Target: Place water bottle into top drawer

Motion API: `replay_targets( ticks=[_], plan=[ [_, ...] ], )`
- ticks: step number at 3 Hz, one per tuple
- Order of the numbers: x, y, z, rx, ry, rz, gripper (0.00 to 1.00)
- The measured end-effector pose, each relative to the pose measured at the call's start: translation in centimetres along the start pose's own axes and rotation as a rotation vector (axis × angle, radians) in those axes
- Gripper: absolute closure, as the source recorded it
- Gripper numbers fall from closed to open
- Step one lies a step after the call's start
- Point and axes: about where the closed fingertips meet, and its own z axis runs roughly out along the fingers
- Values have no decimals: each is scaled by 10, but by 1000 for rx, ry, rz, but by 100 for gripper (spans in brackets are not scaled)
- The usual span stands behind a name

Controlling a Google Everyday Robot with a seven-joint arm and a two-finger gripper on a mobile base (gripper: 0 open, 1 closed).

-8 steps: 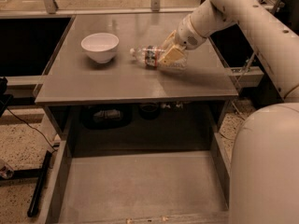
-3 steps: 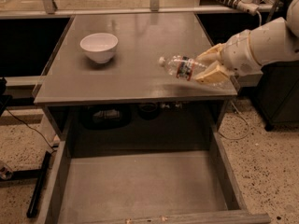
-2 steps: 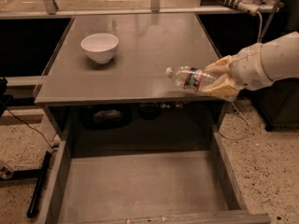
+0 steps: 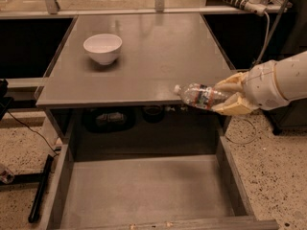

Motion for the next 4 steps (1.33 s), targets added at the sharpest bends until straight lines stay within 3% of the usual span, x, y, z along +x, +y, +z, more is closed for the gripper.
replay_targets(
  ticks=[1, 3, 4],
  plan=[
    [-1, 10, 2, -6, -15, -2, 100],
    [-9, 85, 30, -61, -98, -50, 100],
    [-3, 111, 56, -75, -136, -89, 100]
  ],
)
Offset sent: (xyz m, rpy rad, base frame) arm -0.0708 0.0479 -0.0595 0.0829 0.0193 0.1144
